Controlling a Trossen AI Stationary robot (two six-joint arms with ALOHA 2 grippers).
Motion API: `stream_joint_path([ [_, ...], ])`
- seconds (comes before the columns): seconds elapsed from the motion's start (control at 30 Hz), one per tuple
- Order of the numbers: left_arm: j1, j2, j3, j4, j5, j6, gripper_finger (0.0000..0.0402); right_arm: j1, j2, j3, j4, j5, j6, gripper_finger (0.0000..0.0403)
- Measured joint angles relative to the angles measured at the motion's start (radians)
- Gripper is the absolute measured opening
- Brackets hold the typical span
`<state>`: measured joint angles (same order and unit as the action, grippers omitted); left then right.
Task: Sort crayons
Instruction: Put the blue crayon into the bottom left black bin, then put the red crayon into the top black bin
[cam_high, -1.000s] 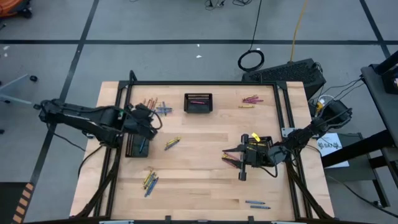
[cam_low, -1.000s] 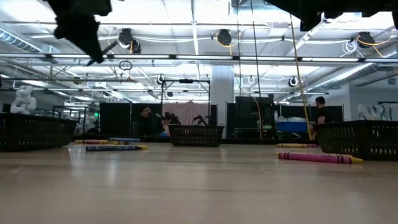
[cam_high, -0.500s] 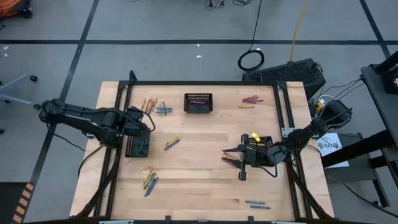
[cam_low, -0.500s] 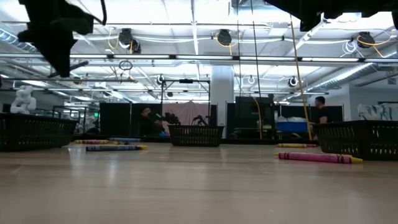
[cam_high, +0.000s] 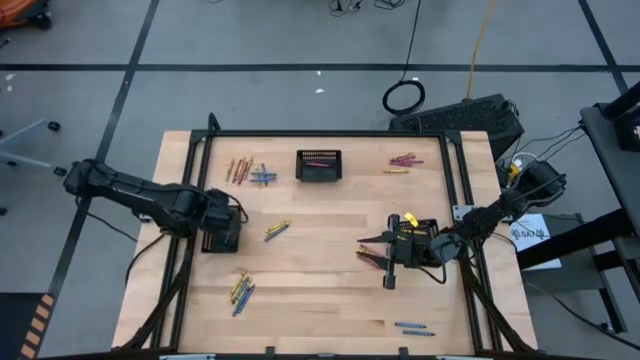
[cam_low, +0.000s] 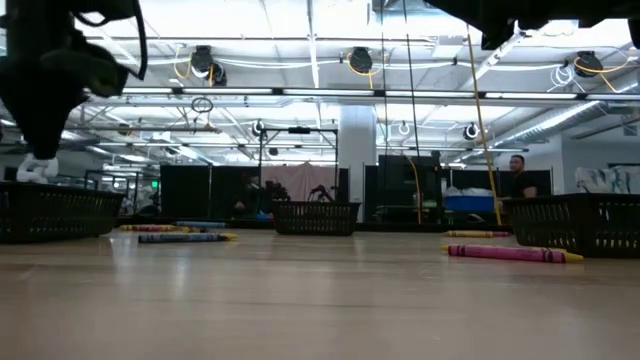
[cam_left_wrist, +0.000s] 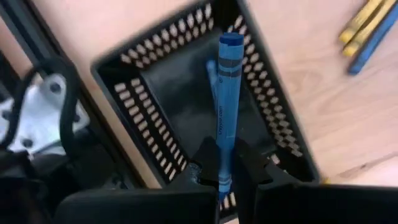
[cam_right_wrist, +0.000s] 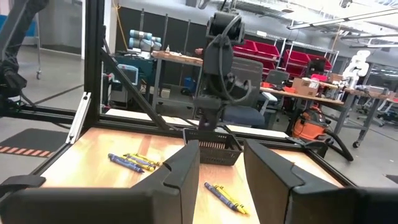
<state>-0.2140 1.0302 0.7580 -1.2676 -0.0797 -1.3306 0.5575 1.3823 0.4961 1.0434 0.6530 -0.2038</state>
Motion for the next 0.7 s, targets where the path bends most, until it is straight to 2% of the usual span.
stream_joint_path([
  [0.2, -0.001, 0.003, -0.065, 0.061, 0.042, -0.018, 0.0021, 0.000, 0.000, 0.000, 0.000, 0.000, -0.003, 0.0114],
  [0.53, -0.001, 0.004, -0.065, 0.082, 0.082, 0.001, 0.0124, 0.000, 0.000, 0.000, -0.001, 0.000, -0.003, 0.0114],
  [0.7, -0.001, 0.003, -0.065, 0.083, 0.065, 0.032, 0.0146, 0.000, 0.000, 0.000, -0.001, 0.000, -0.003, 0.0114],
])
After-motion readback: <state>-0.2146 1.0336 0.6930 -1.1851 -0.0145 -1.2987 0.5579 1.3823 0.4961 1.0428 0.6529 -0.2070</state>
